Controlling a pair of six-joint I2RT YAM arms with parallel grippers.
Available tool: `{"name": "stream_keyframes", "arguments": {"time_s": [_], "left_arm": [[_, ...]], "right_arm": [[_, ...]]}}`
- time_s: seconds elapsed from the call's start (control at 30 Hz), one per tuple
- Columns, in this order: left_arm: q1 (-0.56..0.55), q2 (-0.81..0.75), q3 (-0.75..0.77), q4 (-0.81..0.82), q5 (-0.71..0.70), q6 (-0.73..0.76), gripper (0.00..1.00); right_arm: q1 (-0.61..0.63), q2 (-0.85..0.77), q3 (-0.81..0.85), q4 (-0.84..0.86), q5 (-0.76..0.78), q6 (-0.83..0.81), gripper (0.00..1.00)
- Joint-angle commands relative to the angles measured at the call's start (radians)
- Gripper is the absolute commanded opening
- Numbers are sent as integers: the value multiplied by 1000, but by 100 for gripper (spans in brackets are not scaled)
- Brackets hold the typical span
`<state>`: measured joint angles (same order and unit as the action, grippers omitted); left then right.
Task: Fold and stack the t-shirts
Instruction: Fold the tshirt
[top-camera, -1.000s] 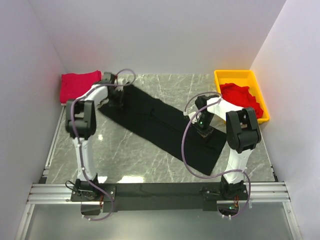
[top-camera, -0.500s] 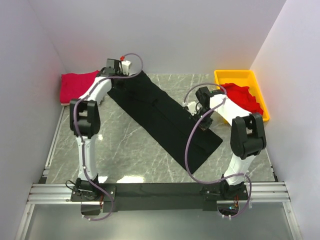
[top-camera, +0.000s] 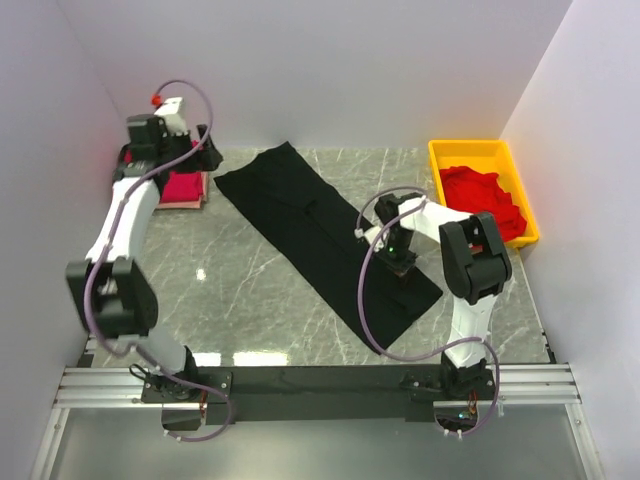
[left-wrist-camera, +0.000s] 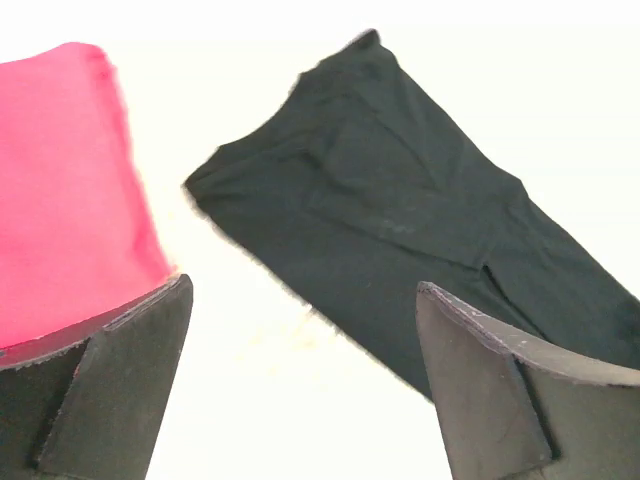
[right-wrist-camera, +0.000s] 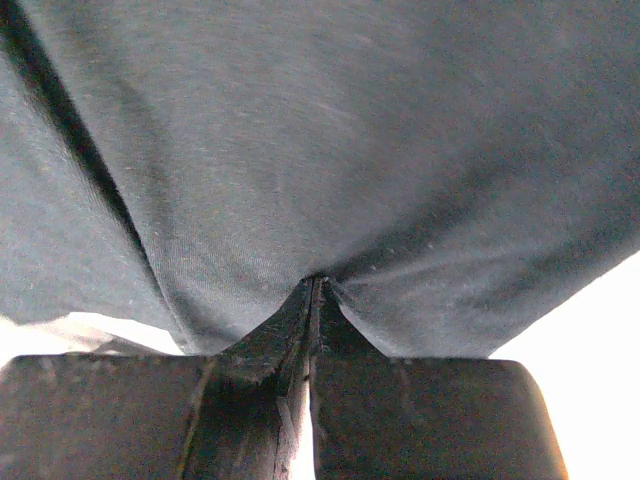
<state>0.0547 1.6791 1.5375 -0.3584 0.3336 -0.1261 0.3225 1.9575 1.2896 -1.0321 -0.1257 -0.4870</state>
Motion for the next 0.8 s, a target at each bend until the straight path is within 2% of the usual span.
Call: {"name": "stream_keyframes", "arguments": {"time_s": [0.0,0.17,0.27,0.3,0.37,0.4,0.47,0.53,0.77], "left_arm": [[16,-161,-118,32,35,-14,100],[28,-281,-292,27,96,60,99],[-27,-309,-365,15,45,40,97],[-47,-303,-382,10,13,23,79],[-139,-274,-372,-4,-62,14,62],[-165,-254,-363,-14,-79,-10,48],[-226,-176,-337,-22,-93,-38,43],[-278,-81,-281,-36,-117,-70,34],[-338,240,-44,-74,-149,-115,19]], "right_arm": [[84,-12,-65,-2,-90,22,0],[219,-23,-85,-3,-218,68,0],[303,-28,-70,4,-288,97,0],[322,-23,-61,6,-340,105,0],[377,-13,-27,6,-388,129,0],[394,-15,-16,4,-443,133,0],[409,-28,-1,1,-474,146,0],[400,-71,-9,4,-471,153,1],[294,-261,-99,-19,-368,108,3]]}}
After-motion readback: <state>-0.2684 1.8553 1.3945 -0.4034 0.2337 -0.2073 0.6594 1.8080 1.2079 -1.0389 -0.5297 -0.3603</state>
